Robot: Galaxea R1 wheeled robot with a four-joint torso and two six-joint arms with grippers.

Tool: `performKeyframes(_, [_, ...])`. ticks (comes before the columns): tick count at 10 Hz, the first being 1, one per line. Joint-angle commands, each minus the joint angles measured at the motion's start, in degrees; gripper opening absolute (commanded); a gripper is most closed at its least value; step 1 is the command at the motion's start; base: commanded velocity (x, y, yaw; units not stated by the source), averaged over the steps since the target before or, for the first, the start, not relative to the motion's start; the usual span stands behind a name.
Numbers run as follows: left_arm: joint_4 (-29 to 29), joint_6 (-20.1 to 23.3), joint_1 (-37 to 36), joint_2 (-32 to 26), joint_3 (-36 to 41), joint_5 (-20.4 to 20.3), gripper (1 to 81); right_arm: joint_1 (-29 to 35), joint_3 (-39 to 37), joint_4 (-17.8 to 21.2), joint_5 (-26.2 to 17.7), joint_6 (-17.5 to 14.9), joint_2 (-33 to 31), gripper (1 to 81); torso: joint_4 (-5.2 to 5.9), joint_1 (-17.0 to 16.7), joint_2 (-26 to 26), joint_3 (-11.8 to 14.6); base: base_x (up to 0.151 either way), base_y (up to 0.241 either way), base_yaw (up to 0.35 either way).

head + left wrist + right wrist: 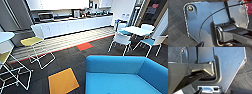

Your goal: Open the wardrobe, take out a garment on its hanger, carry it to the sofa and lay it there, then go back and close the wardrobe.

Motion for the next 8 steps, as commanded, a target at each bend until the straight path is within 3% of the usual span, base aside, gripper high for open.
performKeyframes(1, [0.8,0.1,-1.9,0.4,0.1,3.3,81.1,0.4,0.3,-0.1,-3.7,-0.2,0.4,81.1,0.0,0.0,0.0,0.0,0.0,0.0,0.306])
performKeyframes(2, [1.3,0.1,-1.9,0.5,0.1,3.3,81.1,0.4,0.3,-0.1,-3.7,-0.2,0.3,81.1,0.0,0.0,0.0,0.0,0.0,0.0,0.306])
performKeyframes(4, [1.6,0.1,-1.9,0.6,0.1,3.3,81.1,0.5,0.2,0.1,-3.7,-0.2,0.3,81.1,0.0,0.0,0.0,4.2,0.0,0.0,0.306])
performKeyframes(5, [1.6,0.1,-2.0,0.6,0.1,3.3,81.1,0.5,0.3,0.1,-3.7,-0.2,0.3,81.1,0.0,0.0,0.0,1.0,0.0,0.0,0.306])
performKeyframes(8, [1.6,0.0,-1.9,0.7,0.1,3.3,81.1,0.3,-0.3,0.1,-3.7,-0.1,0.3,81.1,0.0,0.0,0.0,3.5,0.0,0.0,0.306])
